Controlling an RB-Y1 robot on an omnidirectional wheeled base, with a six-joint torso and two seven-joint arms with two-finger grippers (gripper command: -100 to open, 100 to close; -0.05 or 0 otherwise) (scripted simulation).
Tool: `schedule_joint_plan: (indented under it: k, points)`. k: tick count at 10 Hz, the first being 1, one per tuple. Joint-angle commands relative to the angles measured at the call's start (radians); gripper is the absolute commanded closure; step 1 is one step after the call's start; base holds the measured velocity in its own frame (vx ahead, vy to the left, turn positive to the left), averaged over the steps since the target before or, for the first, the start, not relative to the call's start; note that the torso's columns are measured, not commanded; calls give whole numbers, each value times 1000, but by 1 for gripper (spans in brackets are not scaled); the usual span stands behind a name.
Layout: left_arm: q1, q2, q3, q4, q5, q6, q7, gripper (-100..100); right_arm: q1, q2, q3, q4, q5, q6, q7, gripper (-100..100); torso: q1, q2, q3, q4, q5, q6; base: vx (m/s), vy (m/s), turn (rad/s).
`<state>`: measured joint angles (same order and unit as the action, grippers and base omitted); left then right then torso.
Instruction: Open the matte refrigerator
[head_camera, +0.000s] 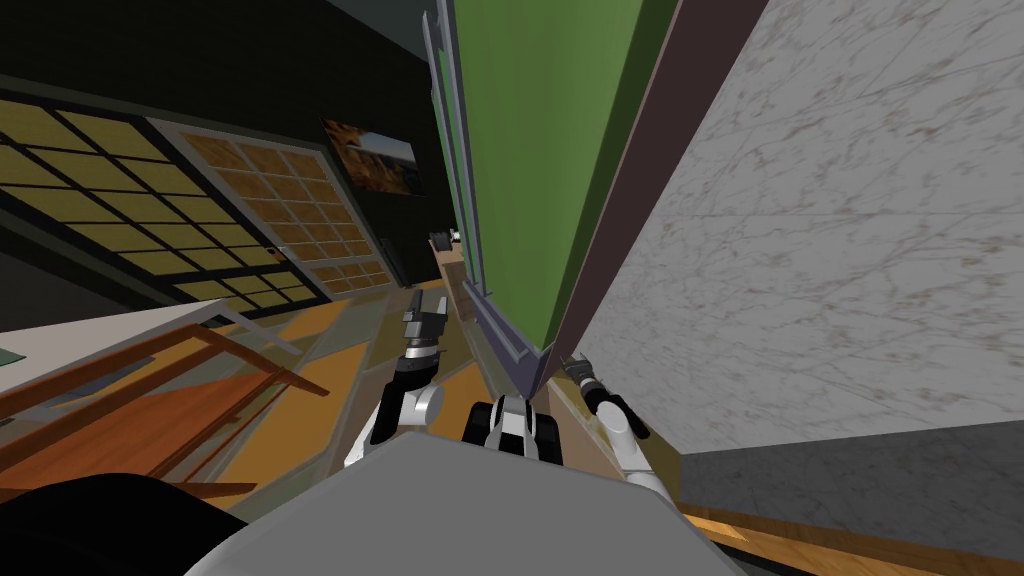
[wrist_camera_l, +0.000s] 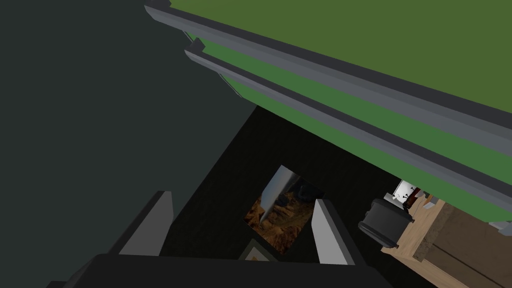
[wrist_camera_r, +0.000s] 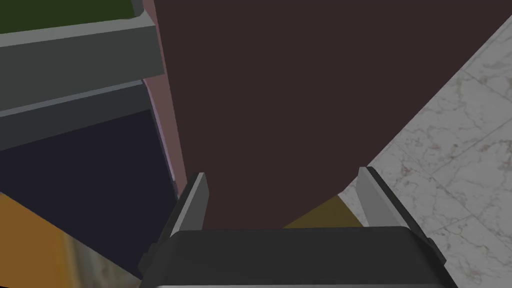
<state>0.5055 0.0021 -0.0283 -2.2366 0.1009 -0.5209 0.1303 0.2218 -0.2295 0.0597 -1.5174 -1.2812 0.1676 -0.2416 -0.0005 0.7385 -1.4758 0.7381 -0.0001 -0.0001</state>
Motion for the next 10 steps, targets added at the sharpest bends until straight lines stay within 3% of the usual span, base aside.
schedule_joint_plan:
  k: [1,2,3,5,7,8,9,10]
  points:
    - [0,0,0,0,0,0,0,0,-11,-5,7,47,-56,50,-6,-100,0,-1,0,0,0,0,26,20,-45]
    - [0,0,0,0,0,0,0,0,-11,-5,7,47,-79,50,-6,-100,1,-1,0,0,0,0,9,11,10]
    - [0,0,0,0,0,0,0,0,-19,-4,11,89,-110,101,-14,-100,0,0,0,0,0,0,22,18,-69]
    - [0,0,0,0,0,0,0,0,-19,-4,11,89,-109,102,-14,-100,1,-1,0,0,0,0,18,17,-22]
    - [0,0,0,0,0,0,0,0,-19,-4,11,89,-152,102,-14,-100,0,0,0,0,0,0,0,0,0]
    - [0,0,0,0,0,0,0,0,-25,-2,14,129,-188,153,-22,-100,0,0,0,0,0,0,18,11,-80]
    - [0,0,0,0,0,0,0,0,-25,-2,14,129,-216,153,-22,-100,1,-1,0,0,0,0,26,19,-47]
    - [0,0,0,0,0,0,0,0,-31,1,16,168,-239,193,-29,-100,1,-2,-1,0,0,0,34,34,-74]
